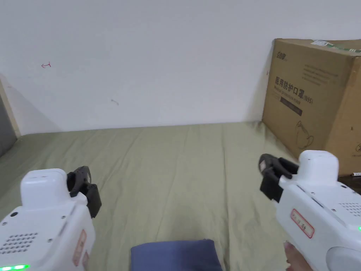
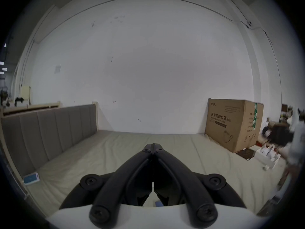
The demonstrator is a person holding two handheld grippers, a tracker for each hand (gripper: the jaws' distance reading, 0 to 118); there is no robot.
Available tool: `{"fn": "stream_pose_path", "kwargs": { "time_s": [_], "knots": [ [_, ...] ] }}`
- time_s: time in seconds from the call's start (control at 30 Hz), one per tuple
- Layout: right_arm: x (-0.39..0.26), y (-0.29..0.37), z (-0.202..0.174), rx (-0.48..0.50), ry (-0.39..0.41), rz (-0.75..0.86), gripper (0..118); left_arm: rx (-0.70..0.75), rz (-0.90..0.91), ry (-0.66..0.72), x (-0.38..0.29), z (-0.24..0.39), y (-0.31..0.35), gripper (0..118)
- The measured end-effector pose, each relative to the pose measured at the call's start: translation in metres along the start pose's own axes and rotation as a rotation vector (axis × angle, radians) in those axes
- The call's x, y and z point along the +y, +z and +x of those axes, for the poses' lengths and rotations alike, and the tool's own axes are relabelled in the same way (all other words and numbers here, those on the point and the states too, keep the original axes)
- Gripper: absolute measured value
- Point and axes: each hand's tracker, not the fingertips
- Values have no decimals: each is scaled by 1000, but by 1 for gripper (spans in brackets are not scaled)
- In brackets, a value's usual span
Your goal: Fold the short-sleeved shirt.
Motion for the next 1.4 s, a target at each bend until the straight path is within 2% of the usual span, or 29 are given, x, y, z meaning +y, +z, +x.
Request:
{"fn": "stream_pose_path", "kwargs": {
  "time_s": [0.07, 0.13, 0.2, 0.23, 0.33, 0.4, 0.43, 0.47, 0.5, 0.57, 0.6, 0.63, 0.67, 0.77, 0.87, 0.97, 1.03, 1.13, 1.17, 1.2, 1.23, 1.27, 1.3, 1.33, 1.4],
  "knots": [
    [-17, -30, -2, 81, -13, -195, 0, -38, -63, 47, 3, -12, 0, 0],
    [-52, -73, -3, 149, -8, -501, 0, -51, -168, 50, 0, -24, -4, 0],
    [-97, -106, -2, 206, -20, -739, 0, -36, -234, 58, -8, -33, -6, 0],
    [-117, -117, -2, 203, 10, -808, 0, -35, -260, 68, -13, -37, -6, 0],
    [-178, -141, 1, 117, 177, -975, 0, -45, -350, 140, -31, -53, -9, 0],
    [-204, -149, 12, 86, 172, -1045, 0, -80, -435, 211, -43, -64, -16, 0],
    [-211, -148, 17, 94, 117, -1054, 0, -110, -477, 263, -49, -72, -23, 0],
    [-211, -147, 22, 111, 62, -1018, 0, -162, -510, 332, -56, -80, -30, 10],
    [-207, -144, 26, 116, 28, -976, 0, -243, -570, 429, -66, -92, -43, 34],
    [-207, -141, 29, 117, 21, -988, 0, -360, -709, 584, -92, -111, -69, 101],
    [-207, -138, 30, 120, 19, -976, 0, -402, -783, 653, -112, -119, -85, 109],
    [-208, -136, 30, 123, 19, -968, 0, -446, -849, 708, -132, -124, -99, 109],
    [-209, -134, 30, 123, 18, -961, 0, -477, -863, 759, -148, -129, -110, 118],
    [-209, -130, 28, 119, 12, -945, 0, -541, -986, 975, -203, -143, -147, 117],
    [-209, -131, 28, 114, 8, -944, 0, -680, -1067, 1168, -257, -144, -174, 117],
    [-209, -132, 28, 109, -2, -947, 0, -868, -985, 1334, -278, -133, -191, 118],
    [-210, -130, 29, 104, -16, -943, 0, -904, -1049, 1369, -291, -118, -205, 117],
    [-210, -129, 30, 95, -44, -936, 0, -995, -1069, 1312, -297, -100, -215, 114],
    [-210, -128, 31, 92, -54, -935, 0, -990, -1077, 1295, -298, -99, -217, 98],
    [-211, -128, 32, 90, -68, -932, 0, -930, -1098, 1258, -299, -100, -216, 68],
    [-212, -128, 33, 90, -82, -929, 0, -864, -1148, 1206, -301, -99, -217, 22],
    [-213, -127, 34, 89, -92, -926, 0, -738, -1224, 1016, -304, -92, -215, 14],
    [-214, -127, 35, 90, -103, -927, 0, -730, -1180, 932, -301, -83, -213, 14],
    [-214, -126, 35, 82, -107, -926, 0, -765, -1113, 1006, -283, -78, -205, 14],
    [-207, -124, 36, 79, -131, -929, 0, -684, -1161, 950, -262, -63, -207, 14]
  ]
}}
